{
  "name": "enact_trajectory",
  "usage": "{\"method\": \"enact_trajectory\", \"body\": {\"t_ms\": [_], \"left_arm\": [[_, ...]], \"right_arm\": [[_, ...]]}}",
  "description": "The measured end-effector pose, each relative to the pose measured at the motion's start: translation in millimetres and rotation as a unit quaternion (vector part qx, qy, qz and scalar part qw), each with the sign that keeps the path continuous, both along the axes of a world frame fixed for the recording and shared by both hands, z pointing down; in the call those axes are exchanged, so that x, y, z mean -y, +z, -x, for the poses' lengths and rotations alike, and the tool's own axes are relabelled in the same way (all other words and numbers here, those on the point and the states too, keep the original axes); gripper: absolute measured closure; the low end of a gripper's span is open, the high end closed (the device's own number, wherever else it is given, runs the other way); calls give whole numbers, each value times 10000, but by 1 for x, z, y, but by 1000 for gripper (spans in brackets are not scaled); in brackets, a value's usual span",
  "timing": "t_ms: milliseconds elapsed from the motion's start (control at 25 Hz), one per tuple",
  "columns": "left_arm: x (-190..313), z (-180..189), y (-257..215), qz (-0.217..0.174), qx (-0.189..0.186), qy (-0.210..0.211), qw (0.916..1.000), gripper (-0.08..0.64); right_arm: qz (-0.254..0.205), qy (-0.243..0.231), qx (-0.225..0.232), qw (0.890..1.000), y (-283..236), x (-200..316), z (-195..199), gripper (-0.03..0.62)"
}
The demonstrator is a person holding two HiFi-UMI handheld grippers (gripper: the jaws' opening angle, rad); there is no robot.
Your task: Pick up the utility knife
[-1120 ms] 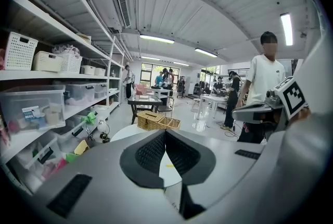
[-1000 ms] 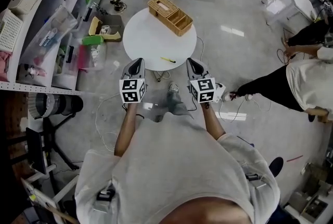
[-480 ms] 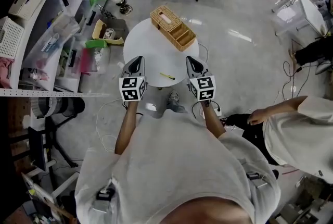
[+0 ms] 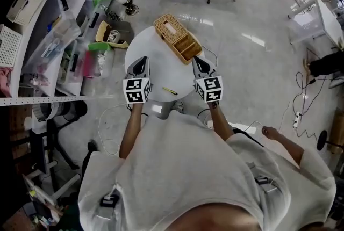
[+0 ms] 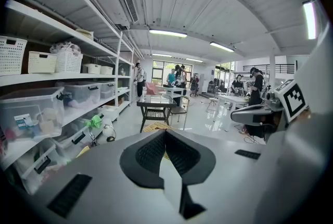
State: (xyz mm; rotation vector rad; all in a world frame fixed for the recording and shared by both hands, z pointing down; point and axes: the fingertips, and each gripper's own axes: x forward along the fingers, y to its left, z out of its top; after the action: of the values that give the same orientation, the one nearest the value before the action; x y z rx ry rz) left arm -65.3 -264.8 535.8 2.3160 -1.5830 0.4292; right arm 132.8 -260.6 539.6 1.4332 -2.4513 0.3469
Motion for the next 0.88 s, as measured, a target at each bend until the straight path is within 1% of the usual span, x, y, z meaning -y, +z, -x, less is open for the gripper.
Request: {"method": "enact_trajectory", "body": {"t_ms": [160,480,880], "left_arm": [[13,3,6,88,32,-53,9999,538],[23,30,27,400,18,-16,9992,538],[-2,43,49,755,-62,166,9970,538]], "right_arm": [[113,-81,15,9999,10,16,2,561],[433,-105,-59,9990,30,26,29,561],[859,-35,-173,9961,50,-8,49,561]]}}
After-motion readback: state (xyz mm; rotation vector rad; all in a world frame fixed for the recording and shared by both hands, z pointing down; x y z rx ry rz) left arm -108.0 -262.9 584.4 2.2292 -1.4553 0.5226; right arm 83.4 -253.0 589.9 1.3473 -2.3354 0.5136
